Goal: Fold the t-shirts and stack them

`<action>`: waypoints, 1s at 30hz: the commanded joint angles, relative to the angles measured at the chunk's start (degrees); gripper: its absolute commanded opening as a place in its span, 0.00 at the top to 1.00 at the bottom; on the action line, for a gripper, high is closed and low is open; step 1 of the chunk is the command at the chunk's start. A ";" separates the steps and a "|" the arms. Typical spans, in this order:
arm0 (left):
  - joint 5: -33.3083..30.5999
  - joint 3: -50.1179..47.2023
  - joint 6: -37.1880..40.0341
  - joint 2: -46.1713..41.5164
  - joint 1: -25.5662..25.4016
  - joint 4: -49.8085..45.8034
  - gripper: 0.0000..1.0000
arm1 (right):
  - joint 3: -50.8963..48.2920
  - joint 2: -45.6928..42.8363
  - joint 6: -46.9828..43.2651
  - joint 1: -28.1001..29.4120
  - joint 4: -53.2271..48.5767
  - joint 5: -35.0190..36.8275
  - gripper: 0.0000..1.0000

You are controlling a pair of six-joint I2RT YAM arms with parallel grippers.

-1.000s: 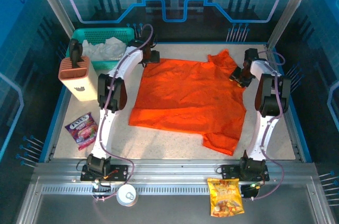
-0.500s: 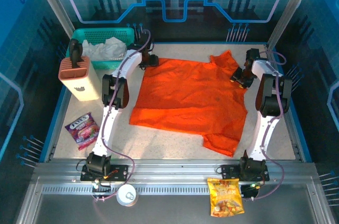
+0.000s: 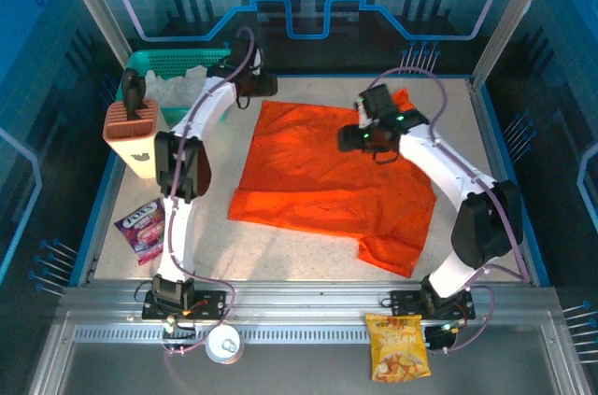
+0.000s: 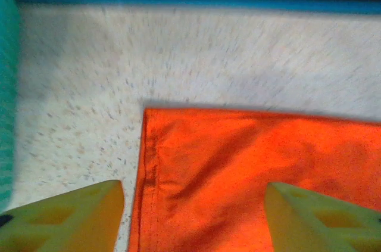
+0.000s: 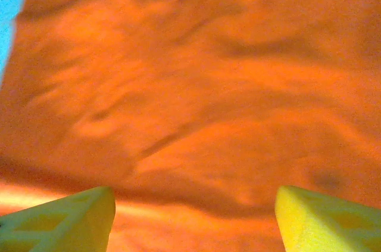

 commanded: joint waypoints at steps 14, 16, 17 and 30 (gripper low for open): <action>-2.66 -16.82 -0.42 -13.74 0.94 2.69 0.25 | -3.90 21.01 13.28 20.60 12.02 -13.16 0.37; -1.93 -16.33 -0.75 -12.42 0.90 1.78 0.24 | -7.35 19.63 14.81 21.10 13.27 -13.23 0.37; -1.24 -16.37 -0.94 -11.72 0.85 1.64 0.24 | -9.30 18.70 15.56 21.33 14.01 -13.27 0.37; -3.66 -16.71 -1.67 -2.99 -0.90 -2.36 0.35 | -17.21 12.00 15.15 21.60 12.88 -10.48 0.37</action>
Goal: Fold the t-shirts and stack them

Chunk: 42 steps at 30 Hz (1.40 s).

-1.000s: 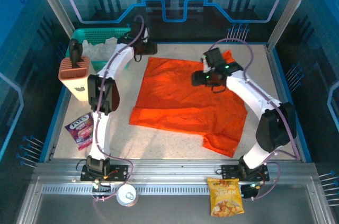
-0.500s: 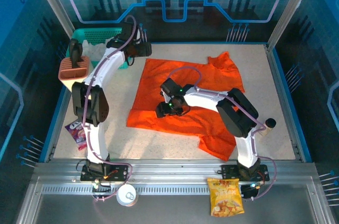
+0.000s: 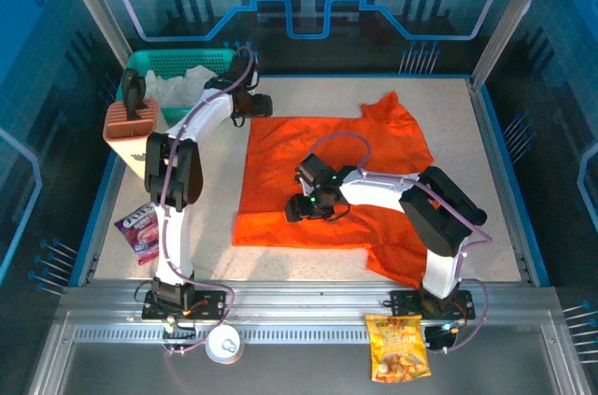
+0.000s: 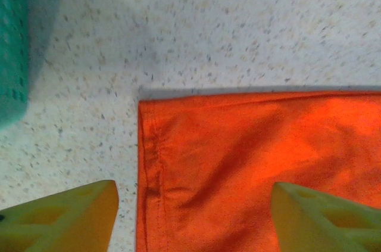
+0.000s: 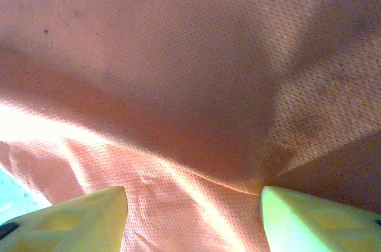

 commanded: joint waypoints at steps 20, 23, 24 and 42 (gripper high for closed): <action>-7.38 14.13 1.72 15.35 -0.25 -6.23 0.49 | -1.96 0.40 1.33 0.75 -4.83 0.99 0.38; -7.03 17.14 1.74 17.18 -0.25 -8.62 0.49 | -2.03 0.42 1.37 0.75 -4.74 0.81 0.38; -7.09 17.90 1.69 17.71 -0.25 -9.34 0.49 | -1.91 0.42 1.29 0.78 -4.73 0.70 0.38; -6.99 31.33 -3.01 28.20 -0.03 -21.44 0.54 | -3.49 -2.35 1.43 0.77 -4.38 0.66 0.38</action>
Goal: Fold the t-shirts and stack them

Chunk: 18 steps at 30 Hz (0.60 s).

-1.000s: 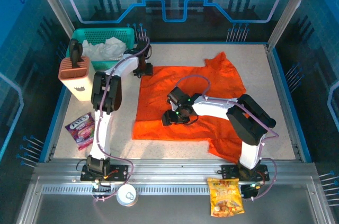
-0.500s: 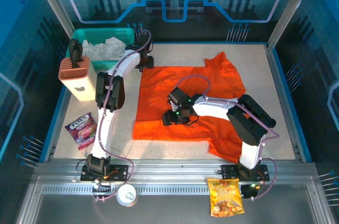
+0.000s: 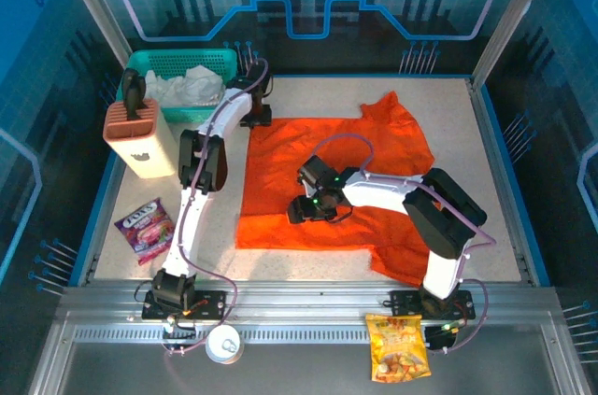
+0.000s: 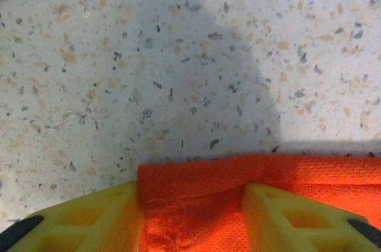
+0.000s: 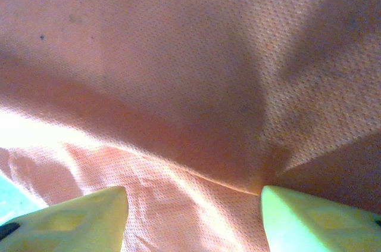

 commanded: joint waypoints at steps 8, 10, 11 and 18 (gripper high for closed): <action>1.30 1.52 -1.95 2.78 0.34 -4.28 0.91 | -1.98 -1.30 0.94 0.64 -4.00 0.51 0.38; 1.61 0.51 -1.99 1.61 0.30 -3.38 1.00 | -1.56 -1.31 0.69 0.31 -3.74 0.66 0.37; 1.74 -0.34 -2.14 0.70 0.26 -2.47 1.00 | -1.23 -1.22 0.48 -0.07 -3.65 0.79 0.37; 1.25 -1.81 -1.85 -5.58 0.17 1.89 1.00 | 4.90 1.60 -0.58 -5.67 -2.23 -1.34 0.36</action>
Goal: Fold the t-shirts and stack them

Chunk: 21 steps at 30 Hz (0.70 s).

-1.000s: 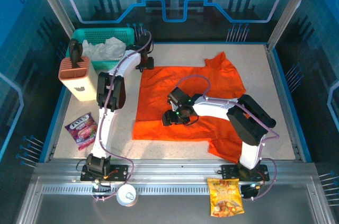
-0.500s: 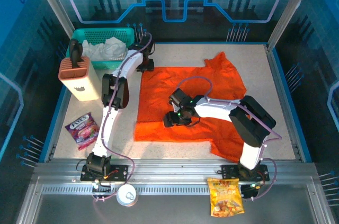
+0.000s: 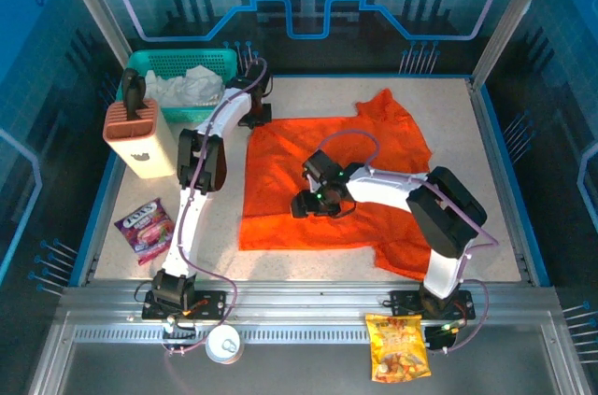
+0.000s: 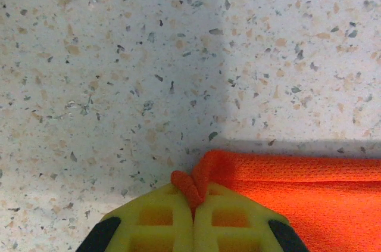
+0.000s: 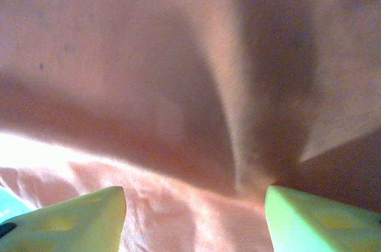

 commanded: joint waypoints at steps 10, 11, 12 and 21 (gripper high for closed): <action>-0.40 2.88 1.04 -3.13 0.17 0.97 1.00 | 12.30 -3.94 -7.46 -9.57 -10.55 0.03 0.34; -0.77 2.84 0.97 -3.04 0.21 1.11 1.00 | 12.69 -5.04 -8.24 -11.30 -11.84 0.61 0.33; -1.20 2.89 0.87 -2.94 0.25 1.17 1.00 | 13.48 -6.04 -9.24 -13.61 -13.60 1.58 0.33; -2.35 3.19 -0.27 -2.93 0.85 1.47 1.00 | 29.79 2.39 -24.85 -35.74 -22.26 5.03 0.33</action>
